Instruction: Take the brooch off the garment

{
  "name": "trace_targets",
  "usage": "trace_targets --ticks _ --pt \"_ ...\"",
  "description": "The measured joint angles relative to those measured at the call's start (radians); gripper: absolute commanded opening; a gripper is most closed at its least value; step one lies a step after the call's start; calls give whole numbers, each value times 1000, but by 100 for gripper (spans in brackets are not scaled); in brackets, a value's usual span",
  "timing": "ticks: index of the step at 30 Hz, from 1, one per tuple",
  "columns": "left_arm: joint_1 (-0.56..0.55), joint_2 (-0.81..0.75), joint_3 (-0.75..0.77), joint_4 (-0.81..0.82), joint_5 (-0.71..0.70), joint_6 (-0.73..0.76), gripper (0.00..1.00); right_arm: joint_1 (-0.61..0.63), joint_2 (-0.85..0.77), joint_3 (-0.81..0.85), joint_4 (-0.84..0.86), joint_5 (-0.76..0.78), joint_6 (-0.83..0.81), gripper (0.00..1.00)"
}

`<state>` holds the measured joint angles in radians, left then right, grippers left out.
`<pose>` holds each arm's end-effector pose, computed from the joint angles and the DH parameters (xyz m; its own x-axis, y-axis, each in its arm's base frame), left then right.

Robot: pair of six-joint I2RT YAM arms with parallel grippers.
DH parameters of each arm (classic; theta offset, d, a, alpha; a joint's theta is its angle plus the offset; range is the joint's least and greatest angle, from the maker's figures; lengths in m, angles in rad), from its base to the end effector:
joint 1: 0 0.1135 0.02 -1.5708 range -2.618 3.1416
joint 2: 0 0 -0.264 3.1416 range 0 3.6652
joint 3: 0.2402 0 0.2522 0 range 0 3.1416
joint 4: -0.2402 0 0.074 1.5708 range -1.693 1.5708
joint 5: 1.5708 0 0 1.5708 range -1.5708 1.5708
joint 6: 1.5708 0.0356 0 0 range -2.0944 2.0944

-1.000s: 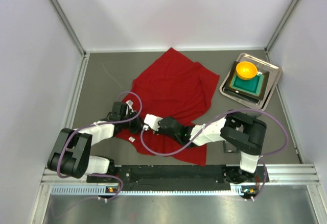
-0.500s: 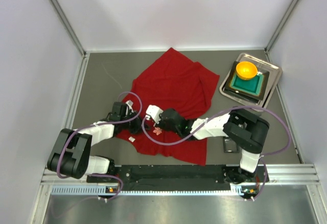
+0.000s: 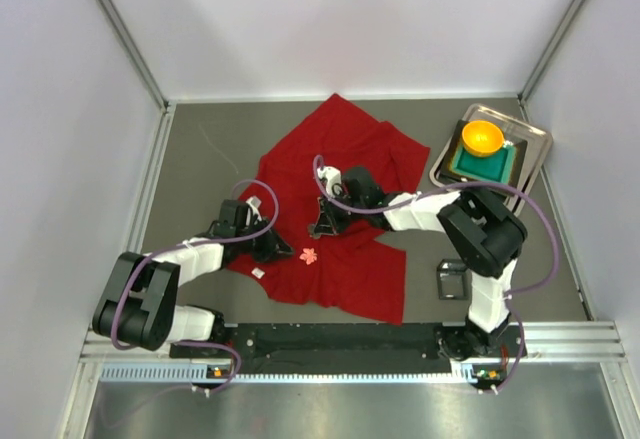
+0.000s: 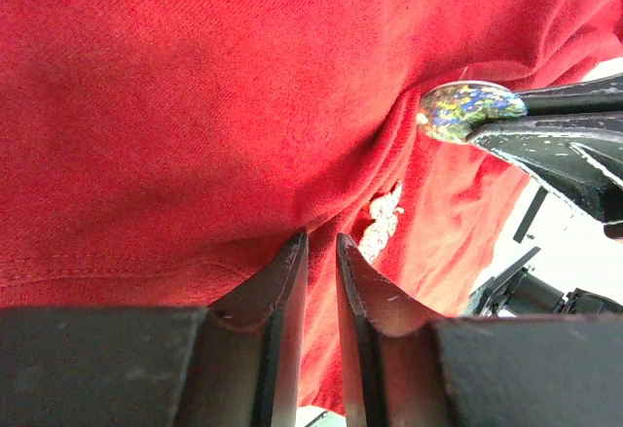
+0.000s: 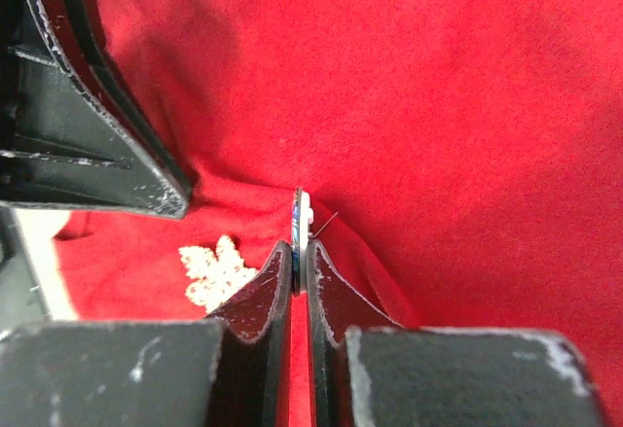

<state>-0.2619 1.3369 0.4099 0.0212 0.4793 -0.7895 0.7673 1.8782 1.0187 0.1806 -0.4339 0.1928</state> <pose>0.2073 -0.0726 0.1273 -0.8935 -0.4127 -0.1769 -0.1843 0.6963 -0.6937 0.2689 0.2801 0.1520 -0.6094 -0.3462 -0.7133 -0.7627 0.5016 0.4082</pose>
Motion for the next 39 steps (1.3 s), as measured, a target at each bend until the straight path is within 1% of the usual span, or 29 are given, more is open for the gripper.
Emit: trace_targets --ticks 4,8,16,18,19,21,22,23,27,30,32,33,35,36,37,39 --pt "0 -3 0 -4 0 4 25 -31 47 17 -12 -153 117 0" --pt "0 -12 0 -22 -1 8 25 -32 66 14 -13 -261 222 0" --pt "0 -35 -4 -53 -5 19 27 -56 66 -51 55 -400 414 0" --pt "0 -41 -4 -60 -5 24 29 -66 65 -58 67 -413 444 0" --pt "0 -47 -4 -69 -5 28 32 -71 61 -64 79 -416 459 0" --pt "0 -67 -4 -94 -6 34 36 -81 38 -84 93 -422 479 0" --pt "0 -81 -4 -109 -5 36 42 -85 18 -98 97 -420 486 0" --pt "0 -97 -4 -122 -5 38 44 -89 -9 -112 94 -418 488 0" --pt "0 -169 8 -164 27 37 49 -92 -154 -153 35 -359 413 0" --pt "0 -167 74 -192 102 22 50 -84 -355 -227 -21 -241 278 0" --pt "0 -156 131 -203 153 -9 50 -64 -492 -272 -40 -127 166 0" --pt "0 -154 151 -201 172 -27 45 -48 -546 -295 -40 -71 116 0" --pt "0 -154 183 -183 218 -103 43 14 -675 -357 -35 51 -24 0" --pt "0 -155 189 -164 241 -145 39 46 -720 -383 -24 93 -83 0" --pt "0 -155 189 -142 264 -200 39 78 -779 -428 8 161 -174 0" --pt "0 -154 188 -117 304 -296 39 144 -830 -478 42 230 -290 0"
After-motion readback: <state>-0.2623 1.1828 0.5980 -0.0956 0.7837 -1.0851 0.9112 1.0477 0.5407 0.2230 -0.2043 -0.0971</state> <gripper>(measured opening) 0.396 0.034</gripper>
